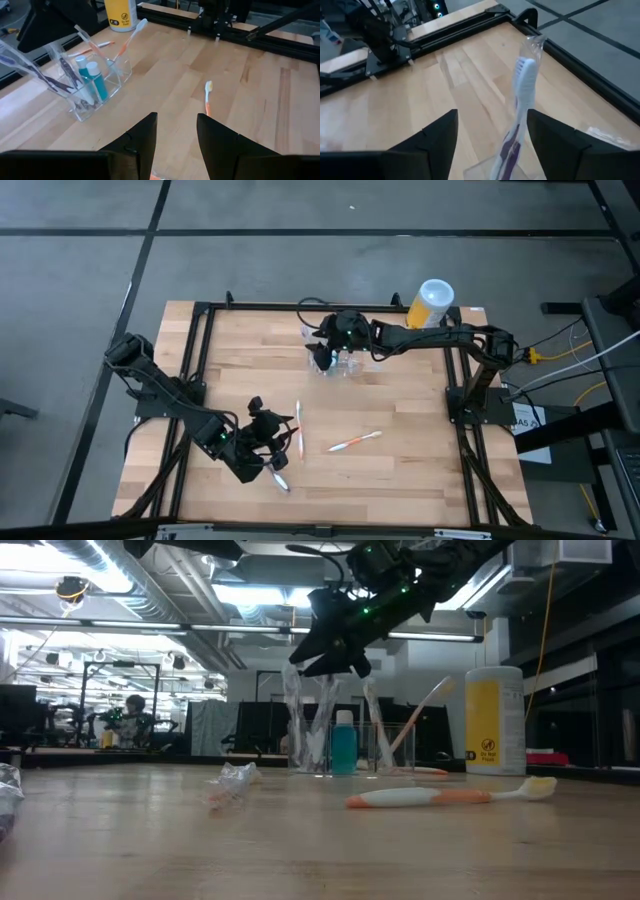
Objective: Pick & Place toothbrushing station
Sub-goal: Put the orange toothbrush into the right section of the transparent organizer
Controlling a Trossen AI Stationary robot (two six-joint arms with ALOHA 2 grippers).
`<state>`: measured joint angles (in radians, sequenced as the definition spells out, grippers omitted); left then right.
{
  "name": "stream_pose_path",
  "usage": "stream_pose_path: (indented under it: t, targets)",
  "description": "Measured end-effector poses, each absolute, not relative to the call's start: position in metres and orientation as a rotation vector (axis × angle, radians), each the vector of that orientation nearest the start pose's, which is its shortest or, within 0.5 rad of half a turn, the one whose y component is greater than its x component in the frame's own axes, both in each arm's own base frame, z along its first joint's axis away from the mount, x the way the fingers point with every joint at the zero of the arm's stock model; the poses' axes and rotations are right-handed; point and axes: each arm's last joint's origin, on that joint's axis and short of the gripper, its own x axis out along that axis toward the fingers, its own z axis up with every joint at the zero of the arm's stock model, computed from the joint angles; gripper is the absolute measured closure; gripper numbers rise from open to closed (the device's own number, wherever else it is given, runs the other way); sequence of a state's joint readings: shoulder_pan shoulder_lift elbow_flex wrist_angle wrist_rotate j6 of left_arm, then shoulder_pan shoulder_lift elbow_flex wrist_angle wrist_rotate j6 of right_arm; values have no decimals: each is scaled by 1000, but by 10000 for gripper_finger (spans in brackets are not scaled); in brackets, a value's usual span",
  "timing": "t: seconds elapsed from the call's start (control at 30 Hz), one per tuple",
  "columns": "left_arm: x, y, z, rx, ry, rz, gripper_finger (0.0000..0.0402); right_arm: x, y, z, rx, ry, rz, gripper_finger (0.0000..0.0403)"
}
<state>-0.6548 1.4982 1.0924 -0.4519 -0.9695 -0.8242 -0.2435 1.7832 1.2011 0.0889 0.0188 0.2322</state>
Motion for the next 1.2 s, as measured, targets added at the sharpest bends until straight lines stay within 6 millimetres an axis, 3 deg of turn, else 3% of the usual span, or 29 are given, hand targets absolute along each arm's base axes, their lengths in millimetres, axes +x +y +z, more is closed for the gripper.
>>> stream_pose_path:
  t: [0.17, 0.27, 0.37, 0.5, 0.7, 0.9, 1.2]
  targets:
    - [254, -164, 260, -168, 431, 524, 265, 385, -91, 239, 335, 435, -288, 166]
    - [250, -155, 252, -221, 506, 576, 265, 385, -77, 247, 414, 417, -208, 167]
    - [244, -140, 240, -369, 679, 652, 265, 386, -46, 250, 491, 465, -98, 167]
    - [241, -127, 211, -688, 870, 741, 265, 380, 7, 237, 519, 658, -13, 168]
    - [271, -120, 208, -1034, 763, 545, 265, 361, 84, 226, 545, 841, 0, 167]
    - [277, -96, 201, -1082, 774, 601, 265, 341, 139, 225, 581, 858, -33, 167]
    - [269, -65, 163, -1159, 756, 700, 265, 310, 185, 240, 696, 779, -113, 167]
